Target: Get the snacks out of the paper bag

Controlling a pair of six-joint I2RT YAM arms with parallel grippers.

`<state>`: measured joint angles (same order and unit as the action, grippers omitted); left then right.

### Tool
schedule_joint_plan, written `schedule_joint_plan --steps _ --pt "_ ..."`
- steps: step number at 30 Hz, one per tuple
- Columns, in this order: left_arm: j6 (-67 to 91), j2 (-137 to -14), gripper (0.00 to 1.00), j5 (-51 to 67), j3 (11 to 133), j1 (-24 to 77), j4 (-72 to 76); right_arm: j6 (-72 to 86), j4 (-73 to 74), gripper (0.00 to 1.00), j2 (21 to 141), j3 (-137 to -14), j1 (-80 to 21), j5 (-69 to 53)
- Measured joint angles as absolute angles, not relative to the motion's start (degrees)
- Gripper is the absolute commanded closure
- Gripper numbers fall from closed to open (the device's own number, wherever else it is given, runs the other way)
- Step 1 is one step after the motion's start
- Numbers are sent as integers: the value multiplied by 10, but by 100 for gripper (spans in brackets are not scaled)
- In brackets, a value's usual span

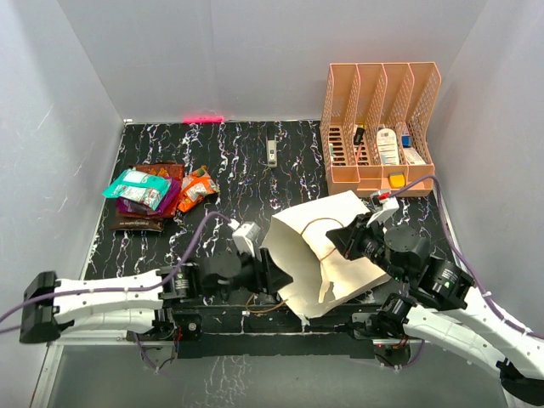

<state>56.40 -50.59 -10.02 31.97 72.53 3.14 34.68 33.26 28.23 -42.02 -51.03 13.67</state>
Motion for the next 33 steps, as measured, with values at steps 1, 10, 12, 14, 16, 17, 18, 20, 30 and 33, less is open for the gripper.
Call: schedule_joint_plan --steps 1,10,12,14,16,17,18,20,30,33 --pt "571 -526 70 -130 324 756 40 348 333 93 286 -420 -510 138" --pt "622 -764 83 -267 368 790 140 350 332 93 267 -420 -510 148" --pt "629 -824 82 -280 395 790 161 350 332 93 261 -421 -510 150" --pt "636 -867 82 -294 414 790 177 350 332 93 256 -424 -510 151" --pt "644 -906 79 -314 433 790 187 350 332 93 252 -426 -510 151" --pt "646 -922 77 -323 442 790 192 349 331 93 249 -427 -510 151" --pt "648 -939 75 -335 452 790 197 348 330 93 245 -427 -510 151" --pt "650 -968 68 -355 470 790 201 347 327 93 241 -427 -510 150" --pt "674 -1073 46 -440 553 787 193 342 319 93 238 -426 -510 126" --pt "680 -1103 54 -448 583 780 188 342 313 93 226 -426 -510 122"
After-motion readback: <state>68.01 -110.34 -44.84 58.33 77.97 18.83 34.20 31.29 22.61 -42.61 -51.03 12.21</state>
